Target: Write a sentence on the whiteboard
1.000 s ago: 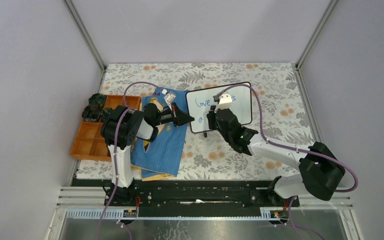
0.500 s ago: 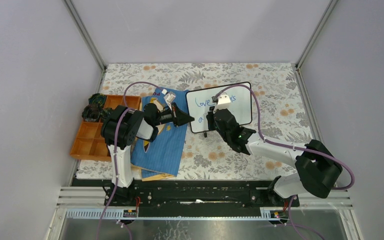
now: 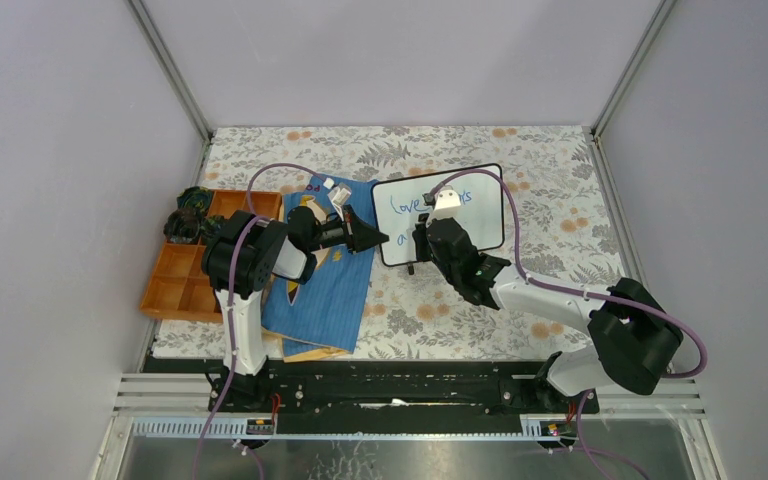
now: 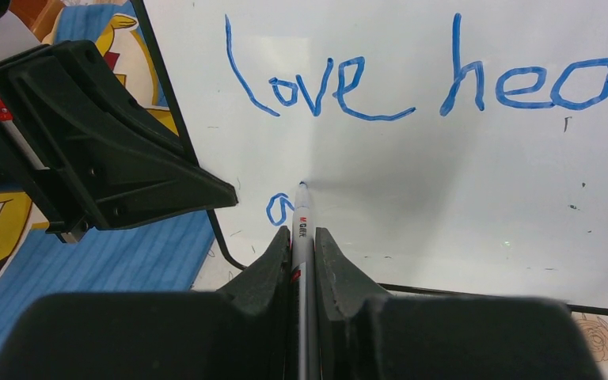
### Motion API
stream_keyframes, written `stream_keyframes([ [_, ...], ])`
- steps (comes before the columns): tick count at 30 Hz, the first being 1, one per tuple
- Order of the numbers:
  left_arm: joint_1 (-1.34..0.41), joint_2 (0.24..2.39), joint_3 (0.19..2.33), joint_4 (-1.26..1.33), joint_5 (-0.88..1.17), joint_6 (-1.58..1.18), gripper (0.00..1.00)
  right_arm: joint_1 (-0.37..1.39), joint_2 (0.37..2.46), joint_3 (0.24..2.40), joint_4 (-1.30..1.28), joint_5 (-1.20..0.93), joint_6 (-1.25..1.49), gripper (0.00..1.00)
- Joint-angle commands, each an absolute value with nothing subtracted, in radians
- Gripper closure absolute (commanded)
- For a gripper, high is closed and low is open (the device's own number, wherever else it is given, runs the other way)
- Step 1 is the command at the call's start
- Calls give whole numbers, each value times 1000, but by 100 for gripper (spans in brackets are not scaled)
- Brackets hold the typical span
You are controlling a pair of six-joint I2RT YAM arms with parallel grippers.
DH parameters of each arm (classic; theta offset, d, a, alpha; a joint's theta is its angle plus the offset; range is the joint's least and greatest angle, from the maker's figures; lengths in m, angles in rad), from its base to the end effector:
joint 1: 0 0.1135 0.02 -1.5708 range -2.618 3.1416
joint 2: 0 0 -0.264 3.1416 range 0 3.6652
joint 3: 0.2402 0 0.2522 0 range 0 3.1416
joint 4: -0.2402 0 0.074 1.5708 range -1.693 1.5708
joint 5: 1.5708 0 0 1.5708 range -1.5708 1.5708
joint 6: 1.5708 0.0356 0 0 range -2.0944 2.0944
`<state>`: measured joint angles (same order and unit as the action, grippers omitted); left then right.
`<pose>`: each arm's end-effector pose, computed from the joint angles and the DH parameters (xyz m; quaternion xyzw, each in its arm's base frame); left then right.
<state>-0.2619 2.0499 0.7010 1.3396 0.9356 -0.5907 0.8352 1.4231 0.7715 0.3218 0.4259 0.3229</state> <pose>0.3299 -0.1181 0.1211 0.2093 0.6775 -0.5514 0.4395 0.2209 0.2222 0.2393 -0.0826 0.8004 0.1671 0.5698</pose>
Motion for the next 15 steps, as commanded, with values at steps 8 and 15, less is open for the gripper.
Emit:
stream_keyframes([
  [8, -265, 2088, 688, 1166, 868, -492, 100, 829, 1413, 751, 311, 419, 355, 100],
  [15, -265, 2088, 689, 1166, 868, -492, 100, 828, 1406, 733, 303, 408, 365, 100],
])
